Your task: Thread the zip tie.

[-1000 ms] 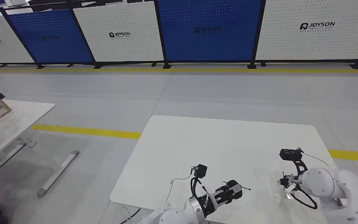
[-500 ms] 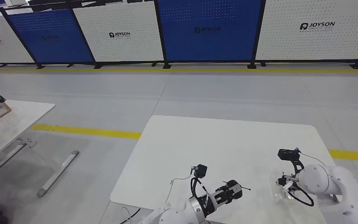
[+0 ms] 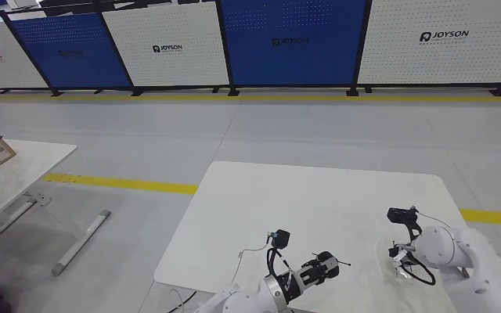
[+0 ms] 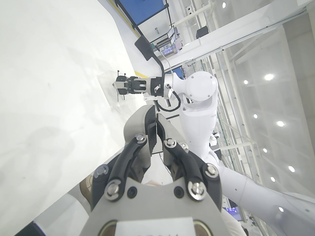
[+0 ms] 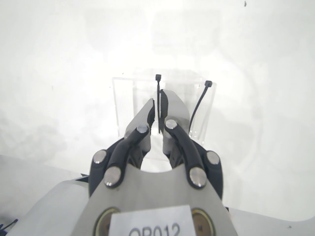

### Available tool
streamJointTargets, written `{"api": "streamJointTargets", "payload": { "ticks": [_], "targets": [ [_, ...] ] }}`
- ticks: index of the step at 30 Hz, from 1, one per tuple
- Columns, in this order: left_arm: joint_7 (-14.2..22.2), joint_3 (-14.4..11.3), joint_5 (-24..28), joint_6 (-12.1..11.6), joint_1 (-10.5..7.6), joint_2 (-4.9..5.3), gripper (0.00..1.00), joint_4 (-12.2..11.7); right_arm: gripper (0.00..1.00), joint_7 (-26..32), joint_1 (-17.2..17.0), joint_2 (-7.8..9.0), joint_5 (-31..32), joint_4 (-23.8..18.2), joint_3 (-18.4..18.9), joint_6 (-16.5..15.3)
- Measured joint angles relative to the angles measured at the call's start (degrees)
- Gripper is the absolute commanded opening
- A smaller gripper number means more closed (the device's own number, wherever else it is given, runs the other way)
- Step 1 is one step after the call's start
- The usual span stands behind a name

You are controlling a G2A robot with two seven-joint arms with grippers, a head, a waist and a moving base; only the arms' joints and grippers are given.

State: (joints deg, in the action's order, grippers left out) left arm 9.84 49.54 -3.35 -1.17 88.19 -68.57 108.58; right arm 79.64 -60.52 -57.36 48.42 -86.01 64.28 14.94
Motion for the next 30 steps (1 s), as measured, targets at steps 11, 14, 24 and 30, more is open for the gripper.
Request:
{"api": "streamJointTargets", "payload": {
  "ticks": [11, 14, 24, 30],
  "targets": [
    [0.0, 0.0, 0.0, 0.0, 0.0, 0.0, 0.0, 0.0, 0.0, 0.0, -0.4, 0.56, -0.3, -1.3, 0.3, 0.6],
    [0.0, 0.0, 0.0, 0.0, 0.0, 0.0, 0.0, 0.0, 0.0, 0.0, -2.2, 1.02, 0.6, -4.3, 1.9, 1.8],
    [0.0, 0.0, 0.0, 0.0, 0.0, 0.0, 0.0, 0.0, 0.0, -9.3, -18.8, 2.62, -2.1, -22.3, 18.6, 4.5],
    [0.0, 0.0, 0.0, 0.0, 0.0, 0.0, 0.0, 0.0, 0.0, -11.5, -26.4, 2.83, -8.2, -27.0, 23.8, -0.9]
  ]
}}
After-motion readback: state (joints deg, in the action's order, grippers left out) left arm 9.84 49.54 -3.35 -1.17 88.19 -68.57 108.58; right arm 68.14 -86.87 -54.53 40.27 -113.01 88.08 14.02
